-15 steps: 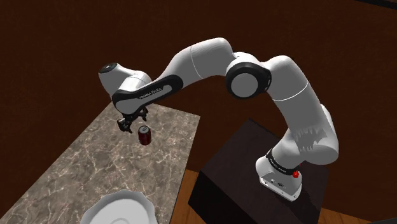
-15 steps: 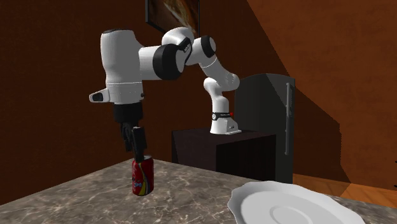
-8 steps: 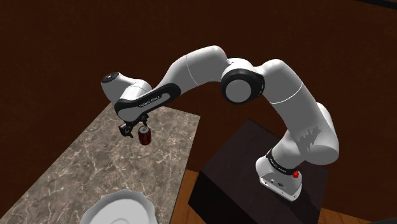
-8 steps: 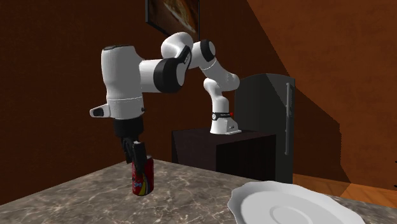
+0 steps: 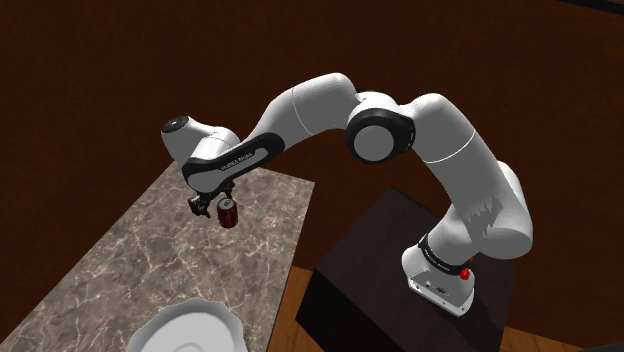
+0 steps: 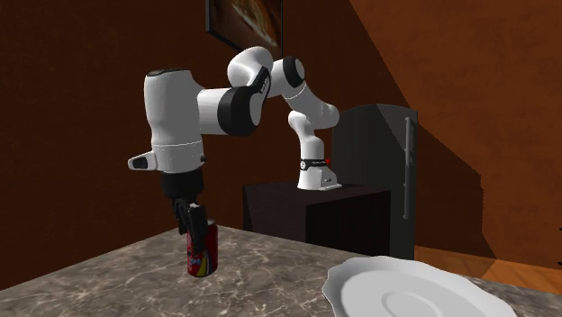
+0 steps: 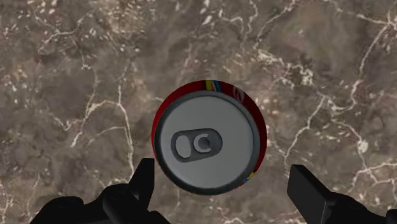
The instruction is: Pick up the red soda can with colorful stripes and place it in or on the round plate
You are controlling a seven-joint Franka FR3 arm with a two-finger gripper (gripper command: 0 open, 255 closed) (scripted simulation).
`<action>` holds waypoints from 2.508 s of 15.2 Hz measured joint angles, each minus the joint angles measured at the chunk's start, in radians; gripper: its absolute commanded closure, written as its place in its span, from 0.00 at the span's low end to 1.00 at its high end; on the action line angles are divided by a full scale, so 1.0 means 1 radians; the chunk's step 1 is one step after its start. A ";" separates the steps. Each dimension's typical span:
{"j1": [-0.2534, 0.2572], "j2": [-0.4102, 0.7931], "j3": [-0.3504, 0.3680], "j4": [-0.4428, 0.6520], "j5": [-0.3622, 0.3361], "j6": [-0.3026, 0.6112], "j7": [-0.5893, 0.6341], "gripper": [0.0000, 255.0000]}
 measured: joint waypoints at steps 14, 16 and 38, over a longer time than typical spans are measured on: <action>0.005 -0.114 -0.008 -0.220 -0.028 0.149 0.077 0.00; 0.013 -0.217 -0.022 -0.418 -0.062 0.287 0.152 0.00; 0.199 -0.321 -0.199 -0.825 -0.299 0.736 0.546 1.00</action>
